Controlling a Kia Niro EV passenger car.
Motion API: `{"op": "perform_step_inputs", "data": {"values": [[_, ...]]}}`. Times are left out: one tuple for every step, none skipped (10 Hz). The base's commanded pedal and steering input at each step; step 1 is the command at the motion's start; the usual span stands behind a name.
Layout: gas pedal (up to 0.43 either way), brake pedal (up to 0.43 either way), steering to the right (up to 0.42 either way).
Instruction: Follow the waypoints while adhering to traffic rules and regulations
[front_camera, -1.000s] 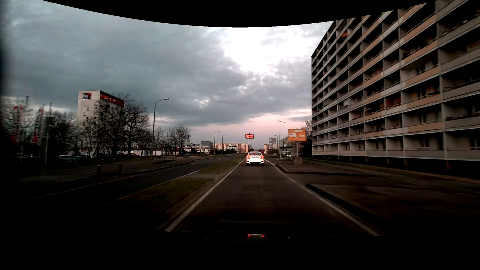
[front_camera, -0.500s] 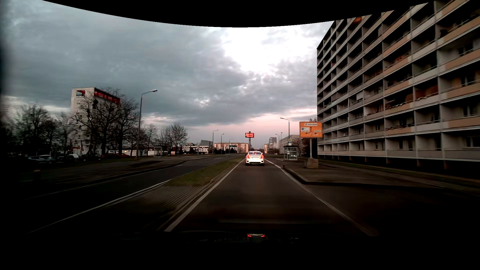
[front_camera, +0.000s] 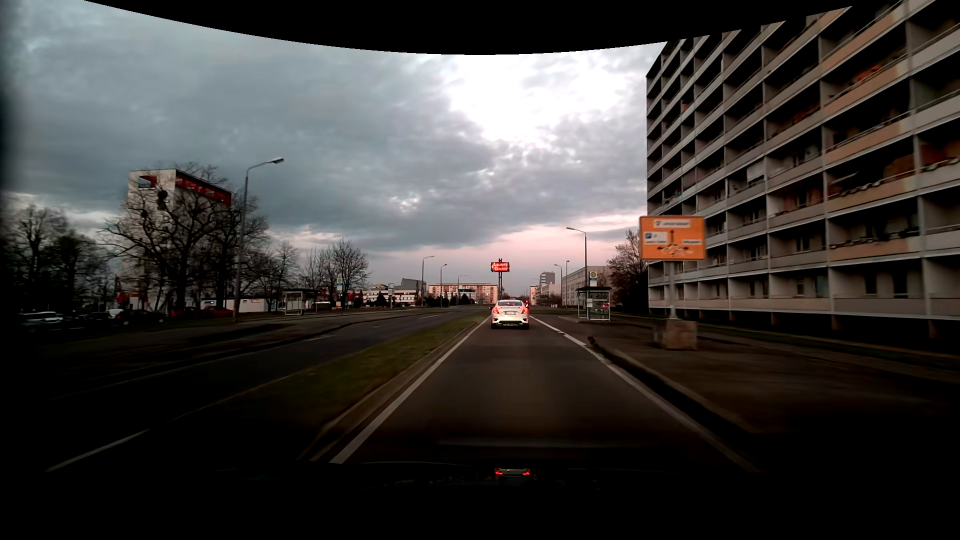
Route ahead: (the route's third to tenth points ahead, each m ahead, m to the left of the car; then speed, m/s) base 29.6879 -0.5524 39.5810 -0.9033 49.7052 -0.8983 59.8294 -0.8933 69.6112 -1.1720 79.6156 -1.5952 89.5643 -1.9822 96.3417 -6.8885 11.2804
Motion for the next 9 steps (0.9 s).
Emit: {"op": "perform_step_inputs", "data": {"values": [[0.079, 0.000, -0.002], [0.079, 0.000, -0.002], [0.087, 0.000, -0.002], [0.087, 0.000, -0.001], [0.087, 0.000, -0.001], [0.079, 0.000, 0.001], [0.079, 0.000, 0.003], [0.079, 0.000, 0.003], [0.067, 0.000, 0.002]]}}
